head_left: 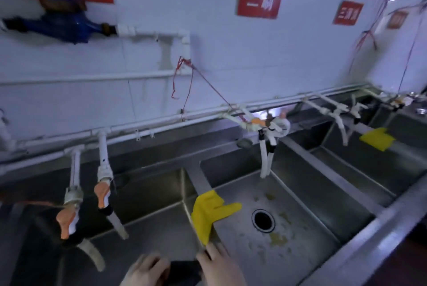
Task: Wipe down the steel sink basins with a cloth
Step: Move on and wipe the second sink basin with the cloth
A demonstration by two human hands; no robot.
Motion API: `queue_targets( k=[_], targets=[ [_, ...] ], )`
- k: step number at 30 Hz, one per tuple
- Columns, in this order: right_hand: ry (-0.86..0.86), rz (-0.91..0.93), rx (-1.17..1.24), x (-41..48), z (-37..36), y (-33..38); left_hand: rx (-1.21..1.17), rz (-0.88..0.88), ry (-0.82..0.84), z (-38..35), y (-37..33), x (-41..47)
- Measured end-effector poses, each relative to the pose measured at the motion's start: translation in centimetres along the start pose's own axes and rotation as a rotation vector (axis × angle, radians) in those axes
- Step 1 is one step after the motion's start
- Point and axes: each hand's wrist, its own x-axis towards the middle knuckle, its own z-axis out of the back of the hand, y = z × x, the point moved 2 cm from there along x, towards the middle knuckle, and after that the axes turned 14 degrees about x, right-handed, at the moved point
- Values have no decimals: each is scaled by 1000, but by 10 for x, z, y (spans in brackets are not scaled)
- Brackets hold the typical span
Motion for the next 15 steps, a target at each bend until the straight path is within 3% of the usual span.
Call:
queue_targets(
  k=[5,15],
  targets=[
    [-18,34,93,-18,65,-71,-240,97,-34,23,-72,49],
    [-12,-11,184,-72,116,-264,-270,151,119,1,-255,131]
  ],
)
